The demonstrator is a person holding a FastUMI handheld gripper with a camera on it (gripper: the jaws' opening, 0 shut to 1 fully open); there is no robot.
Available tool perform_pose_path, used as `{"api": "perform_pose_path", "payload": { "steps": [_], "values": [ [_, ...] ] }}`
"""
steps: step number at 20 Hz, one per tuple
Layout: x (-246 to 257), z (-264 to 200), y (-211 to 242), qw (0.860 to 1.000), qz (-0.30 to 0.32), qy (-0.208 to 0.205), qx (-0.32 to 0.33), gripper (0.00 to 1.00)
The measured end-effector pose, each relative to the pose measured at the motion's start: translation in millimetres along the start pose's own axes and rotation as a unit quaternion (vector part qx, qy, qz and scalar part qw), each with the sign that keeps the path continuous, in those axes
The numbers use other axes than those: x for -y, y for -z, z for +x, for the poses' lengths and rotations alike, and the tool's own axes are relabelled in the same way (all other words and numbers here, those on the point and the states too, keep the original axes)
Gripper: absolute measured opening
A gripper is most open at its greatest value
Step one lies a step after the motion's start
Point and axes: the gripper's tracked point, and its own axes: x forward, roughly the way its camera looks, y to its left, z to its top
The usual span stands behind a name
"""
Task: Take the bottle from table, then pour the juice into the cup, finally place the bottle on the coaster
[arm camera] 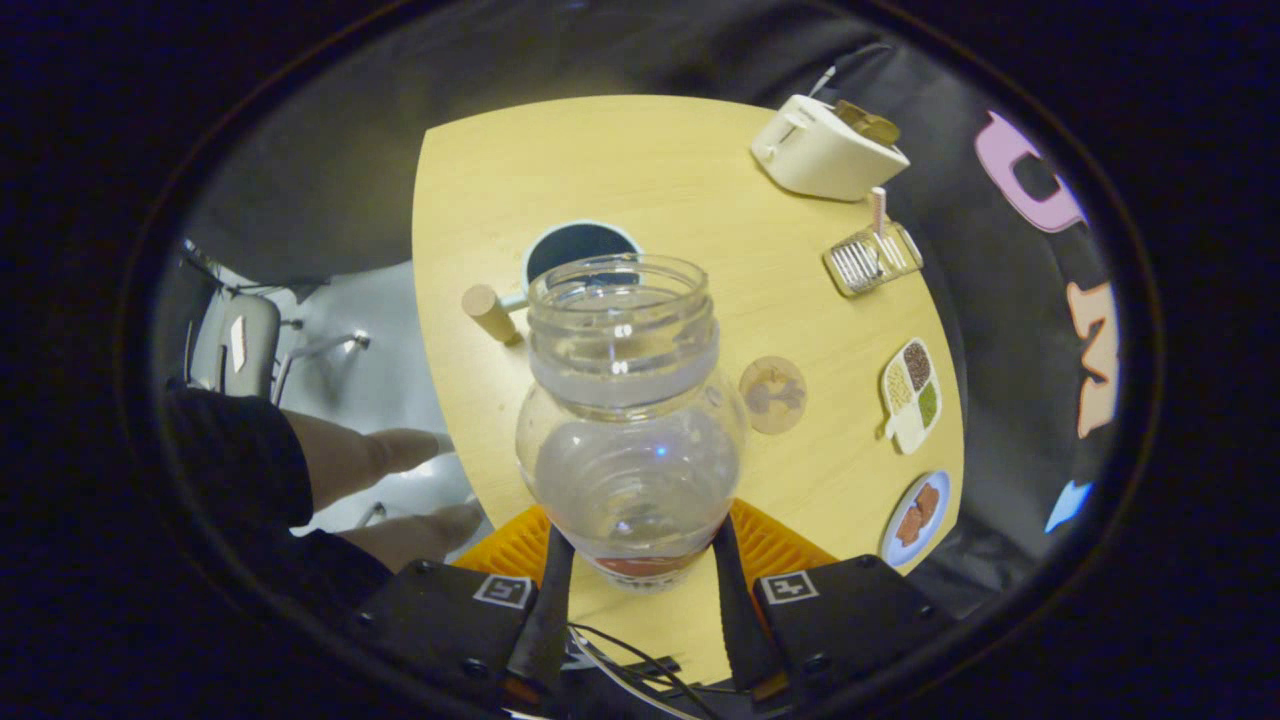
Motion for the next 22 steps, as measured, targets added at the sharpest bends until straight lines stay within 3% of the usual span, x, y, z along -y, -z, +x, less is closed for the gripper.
{"api": "perform_pose_path", "payload": {
  "steps": [10,22],
  "values": [
    [-6,16,2,0.99,-0.075,-0.011,-0.12,0.67],
    [-1,23,-1,0.968,-0.105,-0.005,-0.227,0.67]
  ]
}}
